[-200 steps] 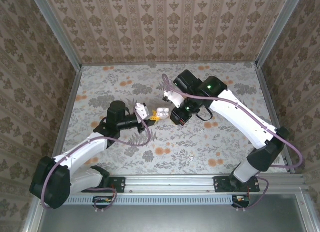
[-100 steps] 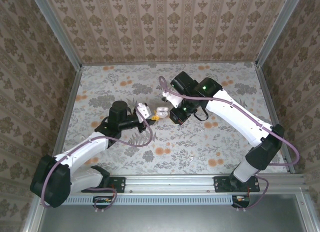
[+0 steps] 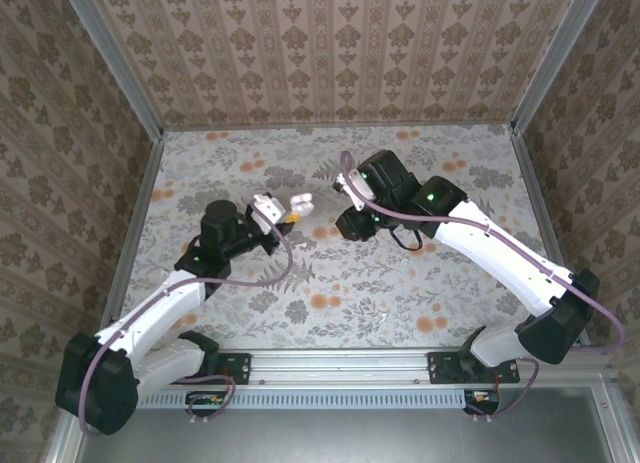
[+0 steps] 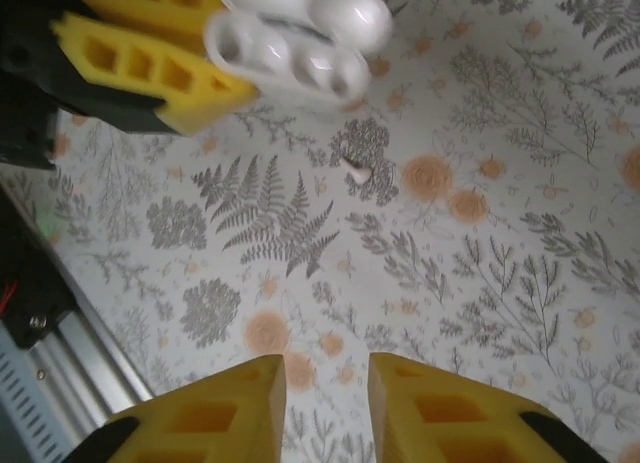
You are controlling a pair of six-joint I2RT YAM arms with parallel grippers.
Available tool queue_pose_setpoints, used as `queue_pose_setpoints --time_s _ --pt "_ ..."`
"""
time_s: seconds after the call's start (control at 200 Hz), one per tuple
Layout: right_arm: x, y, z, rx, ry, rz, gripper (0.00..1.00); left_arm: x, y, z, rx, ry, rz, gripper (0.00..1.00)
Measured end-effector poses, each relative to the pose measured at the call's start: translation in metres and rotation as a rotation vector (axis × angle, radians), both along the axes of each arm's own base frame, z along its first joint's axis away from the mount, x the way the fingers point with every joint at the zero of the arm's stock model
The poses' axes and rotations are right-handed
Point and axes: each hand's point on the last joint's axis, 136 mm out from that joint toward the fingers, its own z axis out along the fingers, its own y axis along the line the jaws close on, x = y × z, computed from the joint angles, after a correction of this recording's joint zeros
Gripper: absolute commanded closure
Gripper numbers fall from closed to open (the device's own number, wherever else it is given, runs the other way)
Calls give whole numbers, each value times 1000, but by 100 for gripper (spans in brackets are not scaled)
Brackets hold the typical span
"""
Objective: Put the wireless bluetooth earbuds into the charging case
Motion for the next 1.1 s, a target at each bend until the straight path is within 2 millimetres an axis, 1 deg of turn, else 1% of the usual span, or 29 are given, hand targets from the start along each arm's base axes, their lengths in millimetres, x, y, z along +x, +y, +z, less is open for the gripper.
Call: queue_pose_setpoints --time_s 0.05,0.095,0.21,0.335,0.41,0.505,0.605,0.725,0.835,0.965,1.1 --pt "5 2 -6 20 3 -25 65 9 18 1 -19 23 77 100" --pt "9 4 -11 36 11 -45 64 18 39 1 -40 46 164 100" --pt "20 14 -15 72 20 -76 63 32 87 -5 -88 116 366 100" --pt "26 23 -28 84 56 -86 61 40 138 -26 -123 235 589 100" --pt "28 26 -36 78 80 -92 60 40 165 -41 -123 306 714 100" --pt "28 28 -40 79 97 -98 59 34 195 -61 -111 388 862 100" --pt "28 31 -41 90 109 -91 59 24 228 -76 -112 457 1032 100" --pt "30 38 -44 107 141 -84 59 5 276 -100 -92 560 1280 100" --pt "32 49 -47 125 179 -64 59 -13 311 -121 -19 669 1468 100" --pt "34 61 -50 146 223 -45 59 -30 341 -138 40 766 1621 100" --pt "34 68 -48 163 249 -30 59 -44 359 -149 95 829 1707 100"
